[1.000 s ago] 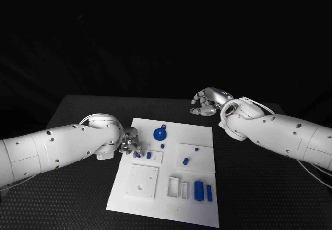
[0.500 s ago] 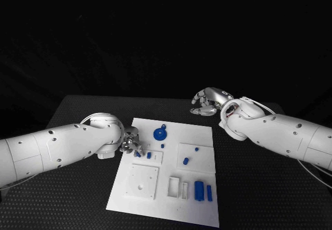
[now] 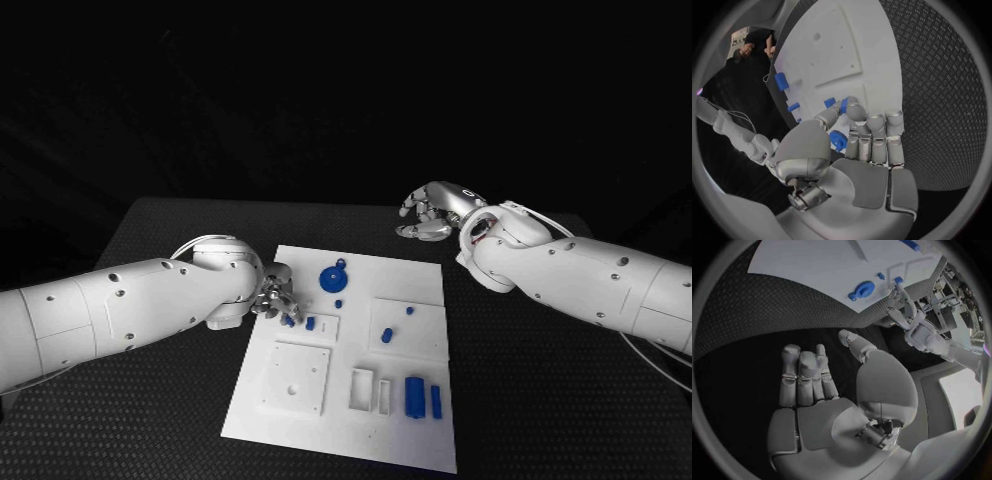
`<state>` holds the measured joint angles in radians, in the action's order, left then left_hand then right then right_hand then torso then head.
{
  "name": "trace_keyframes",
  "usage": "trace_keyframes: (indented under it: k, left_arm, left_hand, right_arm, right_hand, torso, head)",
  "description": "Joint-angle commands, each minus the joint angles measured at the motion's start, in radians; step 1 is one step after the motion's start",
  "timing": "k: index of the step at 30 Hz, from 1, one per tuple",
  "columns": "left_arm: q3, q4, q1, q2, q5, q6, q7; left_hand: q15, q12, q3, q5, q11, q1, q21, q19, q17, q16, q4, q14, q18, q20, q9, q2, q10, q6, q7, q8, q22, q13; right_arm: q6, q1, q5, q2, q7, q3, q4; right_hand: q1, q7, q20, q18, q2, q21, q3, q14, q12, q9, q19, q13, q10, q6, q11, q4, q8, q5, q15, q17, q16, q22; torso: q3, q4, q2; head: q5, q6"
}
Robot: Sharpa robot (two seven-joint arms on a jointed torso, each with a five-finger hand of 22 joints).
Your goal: Assemble the parts on the task board
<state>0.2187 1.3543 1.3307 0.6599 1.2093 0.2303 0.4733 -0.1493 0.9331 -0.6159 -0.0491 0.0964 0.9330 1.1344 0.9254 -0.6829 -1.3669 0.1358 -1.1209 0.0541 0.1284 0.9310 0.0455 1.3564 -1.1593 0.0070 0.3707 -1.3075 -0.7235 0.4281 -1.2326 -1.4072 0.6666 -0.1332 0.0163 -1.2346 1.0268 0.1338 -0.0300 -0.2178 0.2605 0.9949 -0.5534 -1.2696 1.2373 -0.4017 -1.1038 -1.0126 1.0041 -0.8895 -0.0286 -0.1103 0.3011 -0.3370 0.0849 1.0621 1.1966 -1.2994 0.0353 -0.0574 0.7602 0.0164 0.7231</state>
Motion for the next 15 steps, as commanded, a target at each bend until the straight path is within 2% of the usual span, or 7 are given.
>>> trace_keyframes:
  k: [1, 15]
  left_arm:
    - [0.000, -0.002, -0.001, -0.002, 0.019, -0.013, -0.006]
    - [0.003, -0.002, -0.004, -0.006, 0.020, 0.008, -0.008]
  left_hand:
    - [-0.047, 0.004, -0.005, -0.002, 0.007, 0.058, 0.005, -0.003, 0.002, -0.003, -0.003, -0.019, 0.017, 0.134, 0.002, -0.051, -0.001, 0.003, -0.002, -0.001, -0.013, 0.001]
    - [-0.047, 0.005, -0.005, -0.002, 0.007, 0.059, 0.005, -0.003, 0.002, -0.003, -0.004, -0.019, 0.017, 0.134, 0.003, -0.051, -0.001, 0.003, -0.002, -0.002, -0.013, 0.001]
  right_arm:
    - [-0.010, 0.000, -0.003, 0.000, 0.007, 0.000, -0.001]
    - [-0.010, 0.000, -0.003, 0.002, 0.007, 0.000, -0.002]
  right_hand:
    - [-0.006, 0.008, -0.002, -0.044, -0.003, -0.003, 0.002, -0.001, 0.006, 0.001, -0.007, 0.001, -0.010, -0.001, 0.000, -0.001, -0.003, -0.002, -0.004, 0.000, -0.005, -0.002]
    - [-0.006, 0.008, -0.002, -0.044, -0.003, -0.003, 0.003, -0.001, 0.007, 0.001, -0.007, 0.002, -0.010, -0.001, 0.000, -0.001, -0.003, -0.002, -0.004, 0.000, -0.005, -0.002]
  torso:
    - [0.0005, 0.0002, 0.000]
    - [0.0001, -0.0002, 0.000]
  head:
    - [0.002, 0.000]
    - [0.002, 0.002]
